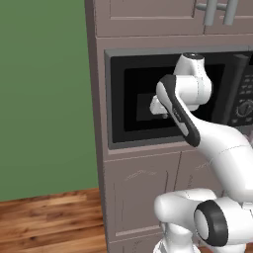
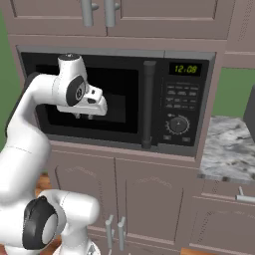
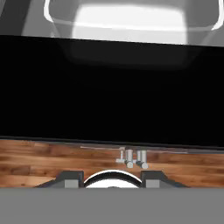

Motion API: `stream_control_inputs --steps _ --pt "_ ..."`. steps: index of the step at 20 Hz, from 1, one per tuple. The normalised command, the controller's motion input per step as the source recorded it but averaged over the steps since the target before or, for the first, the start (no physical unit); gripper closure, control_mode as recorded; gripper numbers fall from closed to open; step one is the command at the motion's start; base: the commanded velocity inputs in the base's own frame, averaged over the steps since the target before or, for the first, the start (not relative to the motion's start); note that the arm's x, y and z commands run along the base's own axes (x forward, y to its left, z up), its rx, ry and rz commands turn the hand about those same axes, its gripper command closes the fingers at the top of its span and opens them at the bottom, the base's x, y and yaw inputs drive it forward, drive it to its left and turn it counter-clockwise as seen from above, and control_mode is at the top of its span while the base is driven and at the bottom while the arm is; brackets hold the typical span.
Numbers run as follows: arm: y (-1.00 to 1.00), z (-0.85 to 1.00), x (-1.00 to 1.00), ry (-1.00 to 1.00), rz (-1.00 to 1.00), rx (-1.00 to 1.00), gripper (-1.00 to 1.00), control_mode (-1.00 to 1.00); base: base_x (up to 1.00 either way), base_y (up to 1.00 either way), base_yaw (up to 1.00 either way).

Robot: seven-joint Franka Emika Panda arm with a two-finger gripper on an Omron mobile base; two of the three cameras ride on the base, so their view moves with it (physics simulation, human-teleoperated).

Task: Open the microwave door.

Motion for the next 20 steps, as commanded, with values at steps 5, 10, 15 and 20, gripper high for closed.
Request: stream_control_inputs --steps 5,10,15,20 --pt "-0.24 0.0 -0.52 -0.13 0.0 0.0 -1.0 -1.0 0.0 0.0 0.0" --pt "-0.44 0.11 -0.76 -0.4 0.0 0.03 -1.0 -1.0 0.0 0.0 0.0" --pt "-0.43 0.33 -0.52 -0.46 0.0 0.04 -1.0 -1.0 0.0 0.0 0.0" --pt "-0.61 0.42 -0.35 -0.29 0.0 0.0 -1.0 -1.0 0.0 0.0 0.0"
